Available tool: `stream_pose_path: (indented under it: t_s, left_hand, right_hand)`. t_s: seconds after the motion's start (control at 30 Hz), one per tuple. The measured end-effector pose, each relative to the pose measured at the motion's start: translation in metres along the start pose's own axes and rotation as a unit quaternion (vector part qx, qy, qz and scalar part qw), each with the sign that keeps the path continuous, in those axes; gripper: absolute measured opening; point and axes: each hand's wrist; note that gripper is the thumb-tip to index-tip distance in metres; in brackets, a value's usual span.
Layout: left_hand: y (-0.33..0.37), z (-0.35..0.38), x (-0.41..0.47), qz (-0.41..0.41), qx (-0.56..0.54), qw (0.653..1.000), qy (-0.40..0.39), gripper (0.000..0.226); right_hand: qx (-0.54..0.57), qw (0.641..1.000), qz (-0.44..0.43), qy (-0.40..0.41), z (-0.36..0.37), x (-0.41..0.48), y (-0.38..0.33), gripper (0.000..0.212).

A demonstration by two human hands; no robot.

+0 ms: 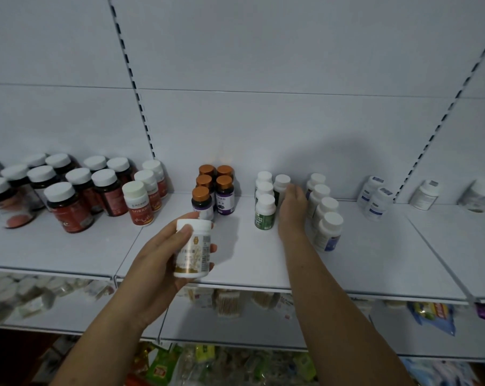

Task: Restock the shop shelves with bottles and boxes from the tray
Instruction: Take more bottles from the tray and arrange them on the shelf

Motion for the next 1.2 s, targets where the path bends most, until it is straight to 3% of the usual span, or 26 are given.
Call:
stream_pose_path:
  t_s: [0.33,0.6,0.8,0.97,1.03,1.13,1.2]
  left_hand:
    - [-0.005,0.001,-0.002,-0.001,0.003,1.000,-0.009,0.044]
    - [-0.005,0.000,-0.005,0.002,0.004,1.000,-0.002,0.037]
    - [-0.004,0.004,-0.003,0.002,-0.011,1.000,-0.009,0.045]
    - [-0.006,0.008,0.002,-0.002,-0.026,0.999,-0.023,0.044]
    - [-0.006,0.010,0.005,0.002,-0.028,0.999,-0.037,0.042]
    - [-0.008,0.017,0.010,0.015,-0.009,0.997,-0.073,0.041]
    - [-0.011,0.025,0.013,0.030,0.005,0.994,-0.109,0.044]
  right_hand:
    - [0.002,1.000,-0.012,-0.004,-0.003,-0.007,-0.007,0.025]
    - [0.012,0.998,0.052,-0.038,0.000,-0.023,0.015,0.036]
    - [0.020,0.997,0.053,-0.046,-0.003,-0.023,0.010,0.028]
    - [0.018,0.999,-0.023,-0.028,-0.024,-0.069,-0.018,0.023]
    - [-0.001,0.995,-0.088,-0.034,-0.039,-0.105,-0.036,0.036]
    - [-0.069,0.974,-0.178,-0.119,-0.054,-0.157,-0.060,0.032]
    - [-0.100,0.956,-0.158,-0.227,-0.061,-0.178,-0.073,0.034]
Point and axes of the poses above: each hand's wrist, its own x-axis towards the middle knuckle, its own z-axis out of the palm, y = z × x, and after that the axes turned 8 degrees about -x, right-handed
